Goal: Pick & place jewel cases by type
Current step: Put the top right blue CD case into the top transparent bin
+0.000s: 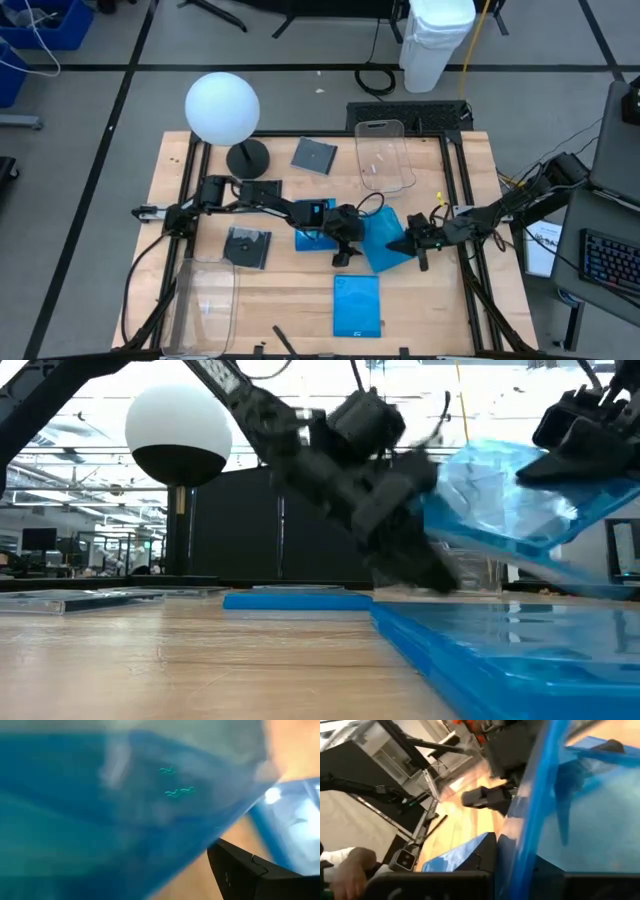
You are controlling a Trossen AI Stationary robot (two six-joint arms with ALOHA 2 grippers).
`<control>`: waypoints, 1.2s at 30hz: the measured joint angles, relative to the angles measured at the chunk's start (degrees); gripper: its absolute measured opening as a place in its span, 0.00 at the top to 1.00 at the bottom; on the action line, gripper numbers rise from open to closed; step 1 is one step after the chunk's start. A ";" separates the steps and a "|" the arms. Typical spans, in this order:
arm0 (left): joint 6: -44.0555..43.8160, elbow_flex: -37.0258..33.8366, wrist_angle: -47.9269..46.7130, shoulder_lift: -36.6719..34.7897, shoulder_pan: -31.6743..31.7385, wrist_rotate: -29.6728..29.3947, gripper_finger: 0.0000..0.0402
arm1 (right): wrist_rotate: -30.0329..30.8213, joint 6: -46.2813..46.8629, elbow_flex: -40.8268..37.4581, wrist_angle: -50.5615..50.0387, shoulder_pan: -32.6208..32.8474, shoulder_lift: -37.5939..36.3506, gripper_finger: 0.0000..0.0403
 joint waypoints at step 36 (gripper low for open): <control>0.79 -0.67 -26.57 -16.17 -2.92 -30.10 0.48 | -2.02 -44.37 43.01 -52.32 -31.13 -12.52 1.00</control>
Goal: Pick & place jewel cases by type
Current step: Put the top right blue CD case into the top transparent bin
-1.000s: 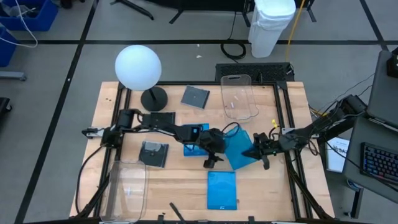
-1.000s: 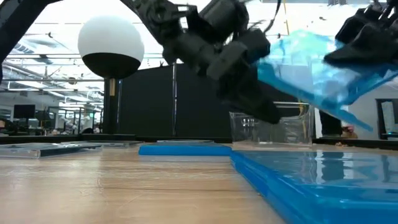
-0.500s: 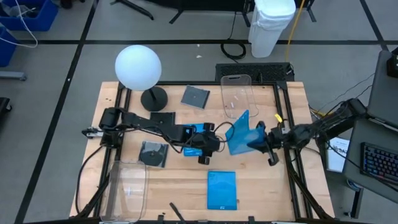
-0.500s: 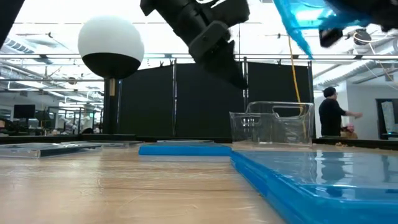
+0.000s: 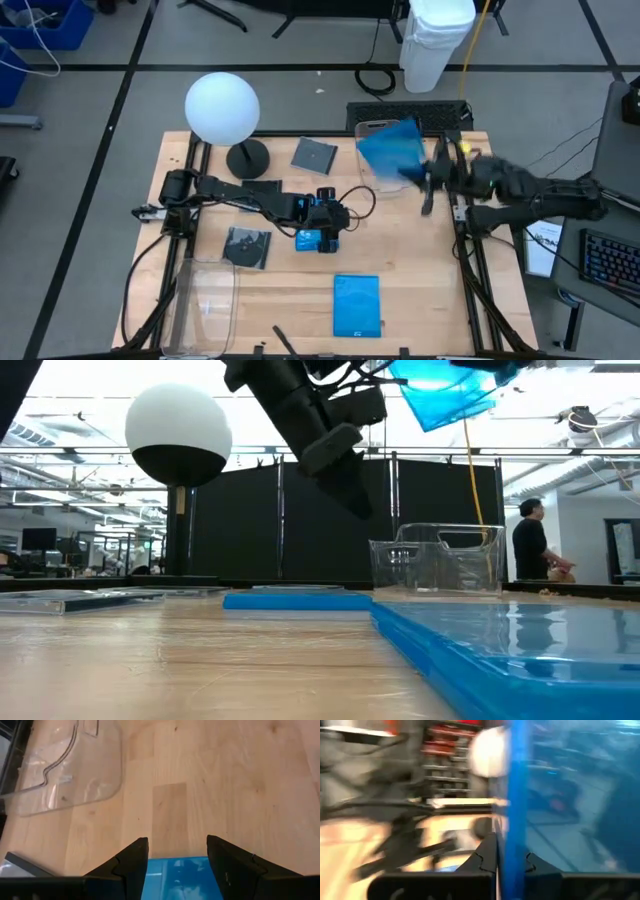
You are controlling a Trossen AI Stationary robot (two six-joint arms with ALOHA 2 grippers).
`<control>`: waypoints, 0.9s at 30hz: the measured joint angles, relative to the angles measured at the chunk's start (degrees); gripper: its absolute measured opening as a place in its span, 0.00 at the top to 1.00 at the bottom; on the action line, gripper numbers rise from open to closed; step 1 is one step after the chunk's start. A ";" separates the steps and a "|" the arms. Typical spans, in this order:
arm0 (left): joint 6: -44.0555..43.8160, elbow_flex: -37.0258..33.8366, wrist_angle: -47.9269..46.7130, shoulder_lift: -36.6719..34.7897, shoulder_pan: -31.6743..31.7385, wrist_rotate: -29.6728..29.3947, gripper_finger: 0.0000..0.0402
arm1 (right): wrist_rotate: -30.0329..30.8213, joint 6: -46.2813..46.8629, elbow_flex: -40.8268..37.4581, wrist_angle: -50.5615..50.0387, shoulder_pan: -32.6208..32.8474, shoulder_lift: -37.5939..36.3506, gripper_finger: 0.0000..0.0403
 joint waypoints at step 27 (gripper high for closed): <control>-2.87 0.02 -1.38 0.00 0.74 -1.59 0.49 | -13.68 21.13 8.63 -11.94 -33.29 41.15 1.00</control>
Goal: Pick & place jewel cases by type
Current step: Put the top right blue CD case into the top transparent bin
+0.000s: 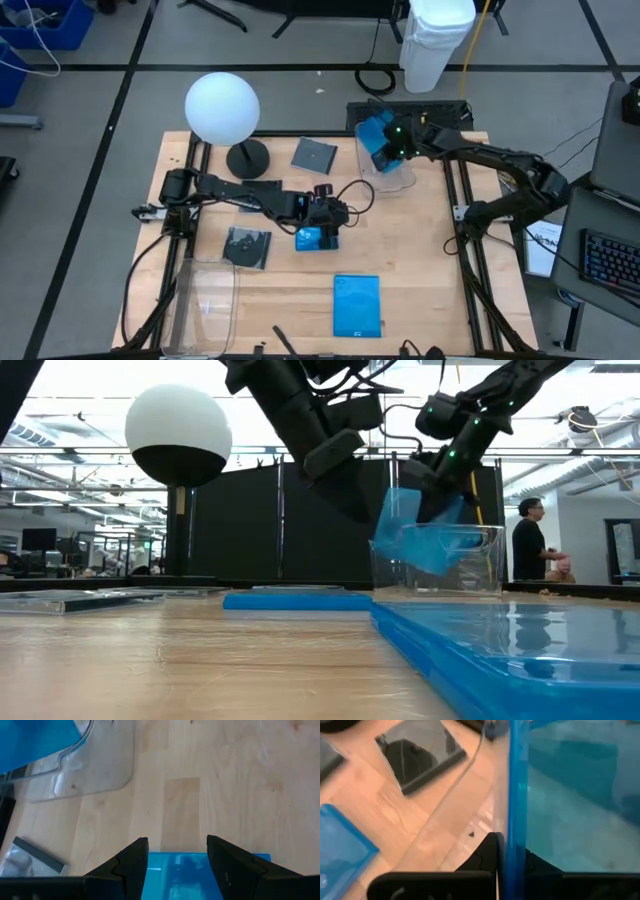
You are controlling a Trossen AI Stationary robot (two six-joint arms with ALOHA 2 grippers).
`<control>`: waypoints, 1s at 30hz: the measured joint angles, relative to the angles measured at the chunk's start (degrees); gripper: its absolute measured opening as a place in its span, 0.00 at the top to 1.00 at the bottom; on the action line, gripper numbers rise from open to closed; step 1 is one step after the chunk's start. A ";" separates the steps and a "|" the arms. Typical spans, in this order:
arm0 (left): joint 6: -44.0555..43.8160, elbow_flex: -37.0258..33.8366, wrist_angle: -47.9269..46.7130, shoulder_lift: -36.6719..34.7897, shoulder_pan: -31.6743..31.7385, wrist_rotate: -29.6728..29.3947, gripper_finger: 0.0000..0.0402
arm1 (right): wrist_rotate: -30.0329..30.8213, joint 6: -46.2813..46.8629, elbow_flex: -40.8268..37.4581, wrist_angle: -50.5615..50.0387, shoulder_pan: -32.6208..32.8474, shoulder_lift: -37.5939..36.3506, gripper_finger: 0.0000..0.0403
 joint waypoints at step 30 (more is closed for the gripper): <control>-1.94 0.02 -1.34 0.00 -0.76 0.06 0.48 | -7.33 -0.59 -6.90 20.53 7.79 -3.15 0.51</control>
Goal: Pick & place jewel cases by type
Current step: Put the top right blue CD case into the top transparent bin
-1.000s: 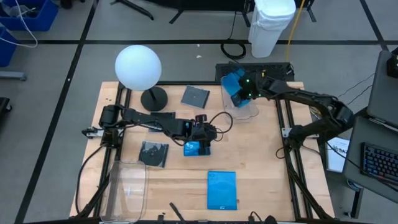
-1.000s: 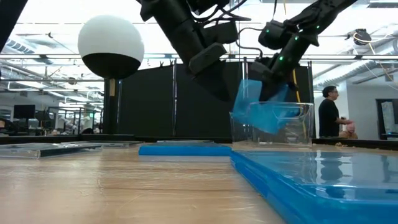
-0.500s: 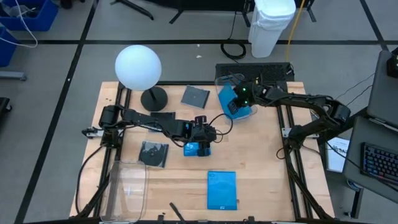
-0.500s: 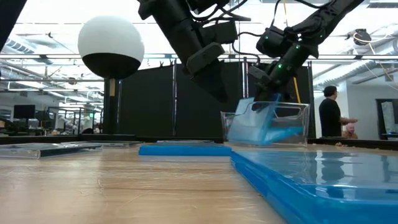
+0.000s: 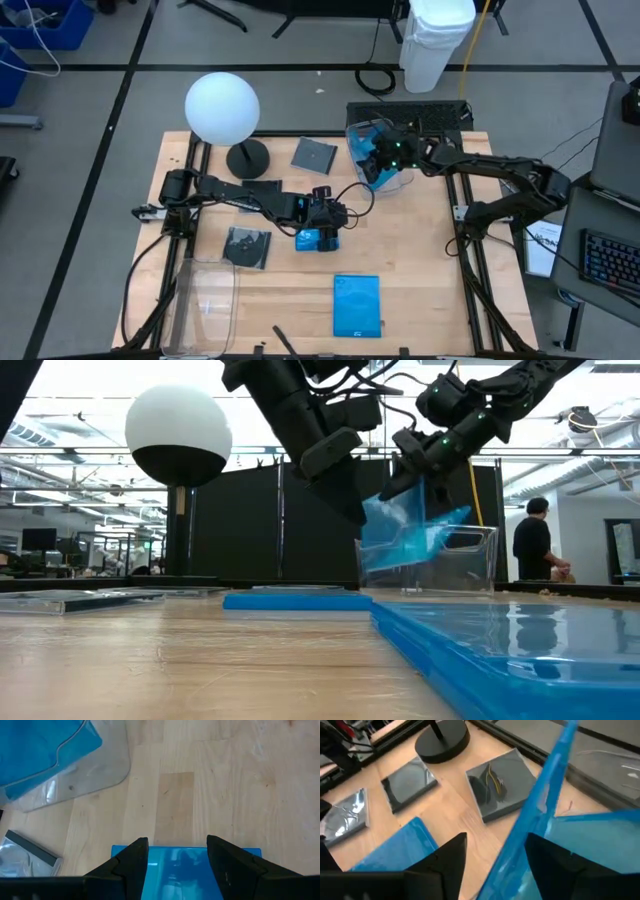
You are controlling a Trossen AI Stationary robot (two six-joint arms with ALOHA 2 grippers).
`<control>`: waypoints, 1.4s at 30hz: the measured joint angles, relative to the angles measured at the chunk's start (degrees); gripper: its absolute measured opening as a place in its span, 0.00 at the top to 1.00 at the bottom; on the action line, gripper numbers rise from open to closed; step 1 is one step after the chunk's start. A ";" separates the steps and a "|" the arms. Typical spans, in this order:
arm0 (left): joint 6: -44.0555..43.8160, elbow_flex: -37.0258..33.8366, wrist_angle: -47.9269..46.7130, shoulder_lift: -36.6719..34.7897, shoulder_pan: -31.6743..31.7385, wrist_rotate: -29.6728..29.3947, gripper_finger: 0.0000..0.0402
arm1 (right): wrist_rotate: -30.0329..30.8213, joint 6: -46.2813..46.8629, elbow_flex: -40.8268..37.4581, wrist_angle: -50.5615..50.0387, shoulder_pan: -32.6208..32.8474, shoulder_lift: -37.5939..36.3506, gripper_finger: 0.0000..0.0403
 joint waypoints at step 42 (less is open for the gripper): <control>-2.47 0.02 1.22 0.00 0.00 -0.04 0.48 | 10.93 -27.12 13.09 -41.02 -1.36 4.13 0.94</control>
